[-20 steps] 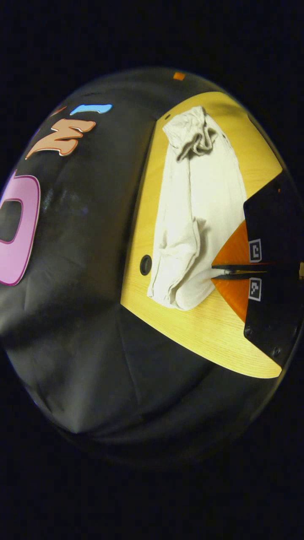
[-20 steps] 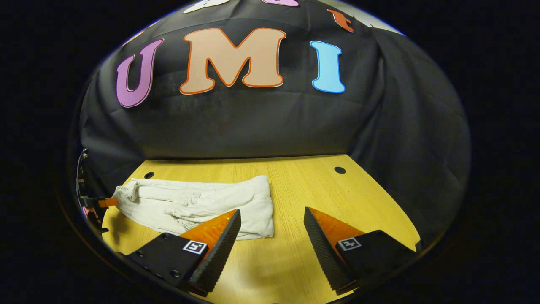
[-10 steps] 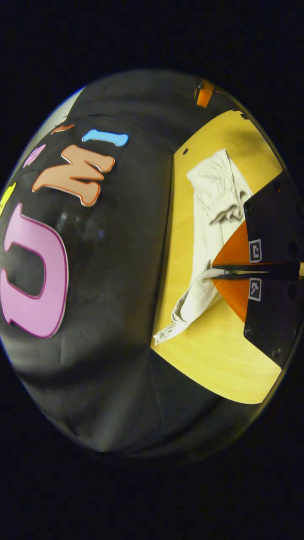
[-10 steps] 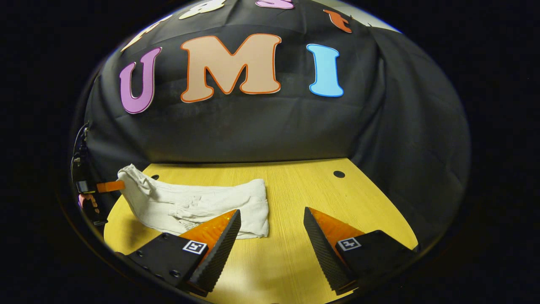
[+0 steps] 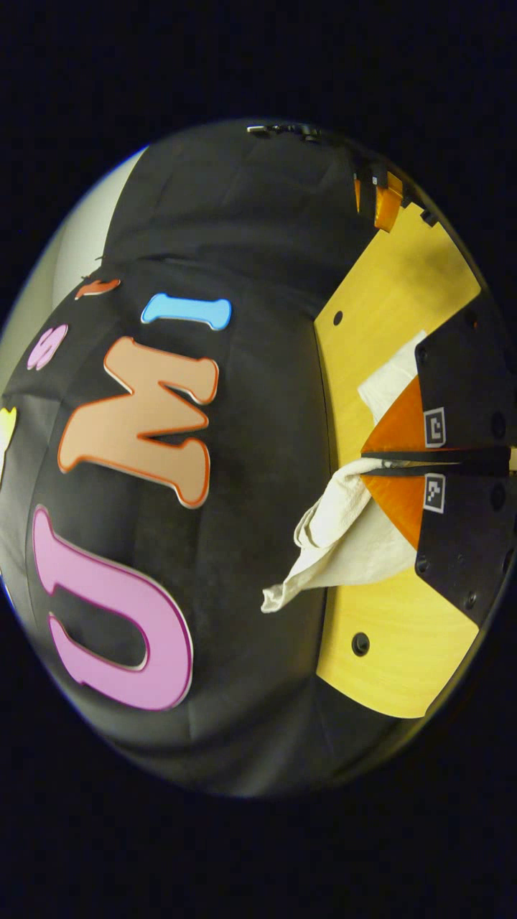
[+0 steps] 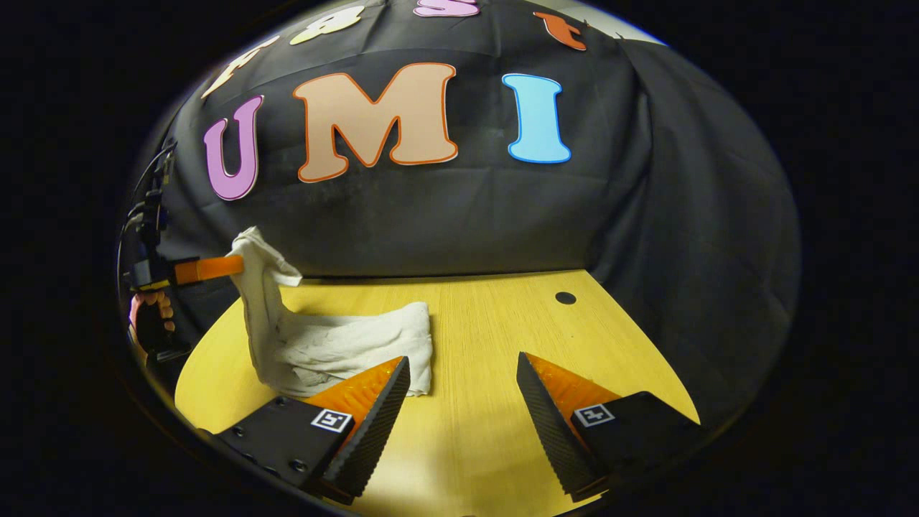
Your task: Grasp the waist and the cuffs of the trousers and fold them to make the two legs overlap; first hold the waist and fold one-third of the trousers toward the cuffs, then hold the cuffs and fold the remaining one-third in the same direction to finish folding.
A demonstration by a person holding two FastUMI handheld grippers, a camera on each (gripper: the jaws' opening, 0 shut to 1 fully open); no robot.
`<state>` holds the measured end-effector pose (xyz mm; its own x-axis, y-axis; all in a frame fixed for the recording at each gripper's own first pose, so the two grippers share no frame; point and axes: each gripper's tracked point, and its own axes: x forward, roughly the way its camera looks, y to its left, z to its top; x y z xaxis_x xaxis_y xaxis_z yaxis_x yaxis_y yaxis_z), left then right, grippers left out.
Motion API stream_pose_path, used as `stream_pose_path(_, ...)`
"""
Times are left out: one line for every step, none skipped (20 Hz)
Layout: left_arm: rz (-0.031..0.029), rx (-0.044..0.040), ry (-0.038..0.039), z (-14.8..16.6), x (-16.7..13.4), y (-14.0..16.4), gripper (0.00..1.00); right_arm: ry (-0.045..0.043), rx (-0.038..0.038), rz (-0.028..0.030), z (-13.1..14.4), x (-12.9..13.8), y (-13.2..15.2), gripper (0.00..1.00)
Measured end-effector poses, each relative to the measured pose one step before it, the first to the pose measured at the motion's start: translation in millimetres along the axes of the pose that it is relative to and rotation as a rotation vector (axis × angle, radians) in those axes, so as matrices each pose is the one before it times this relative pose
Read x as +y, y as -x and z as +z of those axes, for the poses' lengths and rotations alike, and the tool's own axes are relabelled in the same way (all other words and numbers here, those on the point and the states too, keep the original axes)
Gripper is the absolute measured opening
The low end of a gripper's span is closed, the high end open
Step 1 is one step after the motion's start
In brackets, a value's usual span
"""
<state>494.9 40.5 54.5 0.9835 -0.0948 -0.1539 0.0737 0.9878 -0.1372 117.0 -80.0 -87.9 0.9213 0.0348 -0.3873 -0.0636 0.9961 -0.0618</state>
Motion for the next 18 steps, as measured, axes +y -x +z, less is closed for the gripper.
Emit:
stream_pose_path(-0.01644,0.00064,-0.0155,-0.21,-17.18,-4.24,0.0,0.00821,0.00435,0.00066,-2.68,-8.18,-0.57,0.93)
stream_pose_path(-0.01541,0.0049,-0.0136,-0.63,-16.48,-7.25,0.0,0.00813,0.00305,0.00003,-1.43,-7.77,-1.29,0.93)
stream_pose_path(-0.01674,0.00983,-0.01435,-4.26,-17.47,-6.22,0.0,0.00326,0.0022,0.00186,-1.05,-8.04,-0.65,0.93)
stream_pose_path(-0.01529,0.00724,-0.01354,-4.05,-15.49,-4.69,0.0,-0.00318,0.00276,0.00356,-1.78,-6.5,-1.38,0.96)
stream_pose_path(-0.00918,0.01109,-0.01693,-7.59,-13.19,-6.95,0.0,-0.00581,0.00399,0.00411,-2.24,-5.33,-2.05,0.96)
stream_pose_path(-0.00729,0.01129,-0.01627,-8.24,-12.6,-8.68,0.0,-0.00378,-0.00153,0.0011,0.3,-5.82,-0.05,0.96)
stream_pose_path(-0.00432,0.01431,-0.00501,-8.06,-11.58,-6.39,0.0,-0.0032,-0.00259,0.00047,0.32,-5.78,-1.07,0.93)
stream_pose_path(-0.00561,0.01853,0.00208,-9.75,-10.98,-5.55,0.0,-0.00323,-0.00279,0.00049,0.69,-5.39,0.23,0.93)
stream_pose_path(-0.00396,0.0175,0.00615,-10.16,-9.23,-4.79,0.0,-0.00302,-0.00259,0.00111,0.58,-4.15,0.58,0.93)
stream_pose_path(0.00024,0.01584,0.00706,-8.6,-8.2,-6.75,0.01,-0.00174,0.00021,-0.00066,-0.03,-4.34,0.84,0.93)
stream_pose_path(0.00041,0.01262,0.0024,-7.41,-7.28,-5.27,0.01,-0.00043,0.00024,-0.00188,-0.94,-3.46,0.86,0.93)
stream_pose_path(-0.00096,0.01371,0.00554,-7.68,-5.84,-4.81,0.01,-0.00115,0.00101,-0.00084,-0.92,-3.62,1.24,0.96)
stream_pose_path(-0.00234,0.01546,0.00578,-7.34,-5.72,-3.4,0.04,-0.00211,0.00206,0.00039,-1.58,-3.28,0.63,0.96)
stream_pose_path(-0.00662,0.0139,0.00616,-8.24,-6.21,-1.31,0.04,-0.00072,0.00128,0.00044,-0.48,-2.65,1.3,0.96)
stream_pose_path(-0.00827,0.01093,0.00333,-5.93,-5.52,-1.12,0.1,0.00048,-0.00011,-0.00117,-0.57,-2.1,1.92,0.96)
stream_pose_path(-0.00829,0.01249,0.00076,-6.43,-4.34,-1.67,0.08,-0.00078,0.00086,0.00001,-1.43,-1.11,0.97,0.96)
stream_pose_path(-0.01572,0.01546,0.00365,-6.94,-5.86,-0.27,0.19,-0.00286,0.00147,0.00147,-1.65,0.1,0.85,0.96)
stream_pose_path(-0.02477,0.01426,0.00952,-5.71,-7.21,-1.44,0.38,-0.0042,0.00141,0.00399,-0.78,0.59,2.17,0.93)
